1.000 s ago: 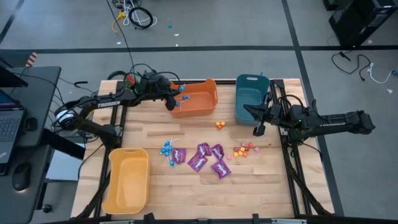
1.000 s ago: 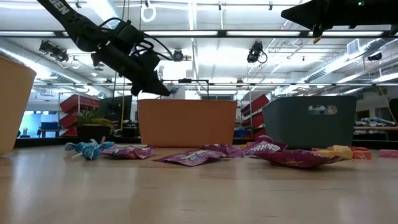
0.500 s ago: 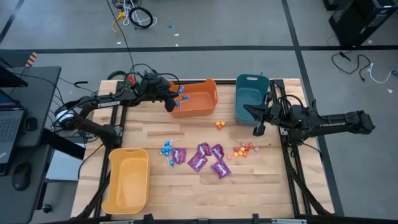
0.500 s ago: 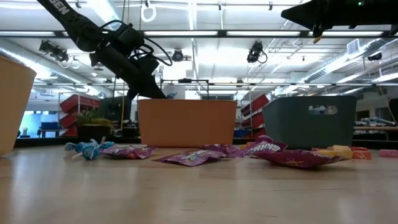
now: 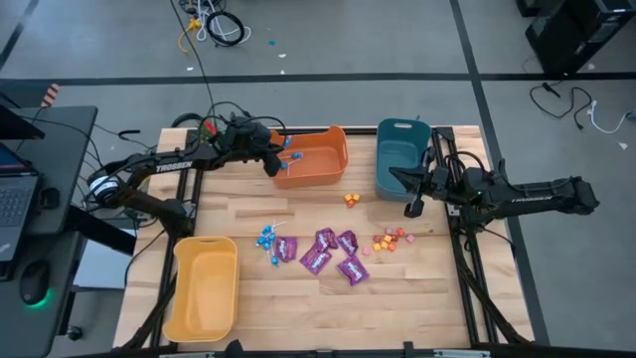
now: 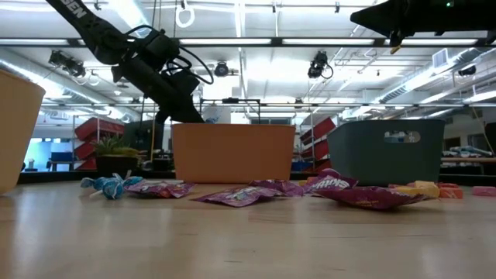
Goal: Sort candy
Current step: Put the blue candy into the orange bin
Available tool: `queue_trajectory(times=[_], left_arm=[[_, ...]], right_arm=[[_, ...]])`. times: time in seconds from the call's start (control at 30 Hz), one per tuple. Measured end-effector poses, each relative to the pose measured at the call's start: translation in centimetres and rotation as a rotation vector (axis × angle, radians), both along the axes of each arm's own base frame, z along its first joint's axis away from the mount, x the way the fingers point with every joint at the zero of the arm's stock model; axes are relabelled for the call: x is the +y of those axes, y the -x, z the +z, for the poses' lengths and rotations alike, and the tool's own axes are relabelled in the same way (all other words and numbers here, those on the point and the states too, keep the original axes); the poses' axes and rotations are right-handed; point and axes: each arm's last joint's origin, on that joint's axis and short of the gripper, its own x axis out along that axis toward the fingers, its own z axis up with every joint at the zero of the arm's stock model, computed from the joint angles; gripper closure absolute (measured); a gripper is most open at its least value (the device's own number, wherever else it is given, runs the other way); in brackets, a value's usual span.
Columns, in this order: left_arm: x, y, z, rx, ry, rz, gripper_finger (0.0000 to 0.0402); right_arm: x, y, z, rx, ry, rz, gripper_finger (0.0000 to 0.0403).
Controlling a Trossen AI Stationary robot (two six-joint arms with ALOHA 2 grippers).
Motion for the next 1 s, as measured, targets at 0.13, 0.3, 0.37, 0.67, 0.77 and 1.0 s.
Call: queue_trajectory(times=[0.13,0.3,0.37,0.67,0.77,1.0], left_arm=[[0.0,0.0,0.0,0.000,0.000,0.000,0.0358],[0.0,0.0,0.0,0.000,0.000,0.000,0.0346],[0.0,0.0,0.0,-0.001,0.001,0.000,0.0346],[-0.1,-0.1,0.1,-0.015,0.006,-0.010,0.0346],[-0.4,-0.5,0.6,-0.072,0.006,-0.038,0.0346],[-2.2,-1.4,1.9,-0.146,-0.021,-0.135,0.0346]], right_arm=[[0.0,0.0,0.0,0.002,0.000,0.000,0.0403],[0.0,0.0,0.0,0.003,-0.002,0.000,0.0403],[0.0,0.0,0.0,0.002,-0.002,0.000,0.0403],[0.0,0.0,0.0,0.004,-0.002,0.000,0.0402],[0.0,0.0,0.0,0.004,-0.002,0.000,0.0403],[0.0,0.0,0.0,0.004,-0.002,0.000,0.0403]])
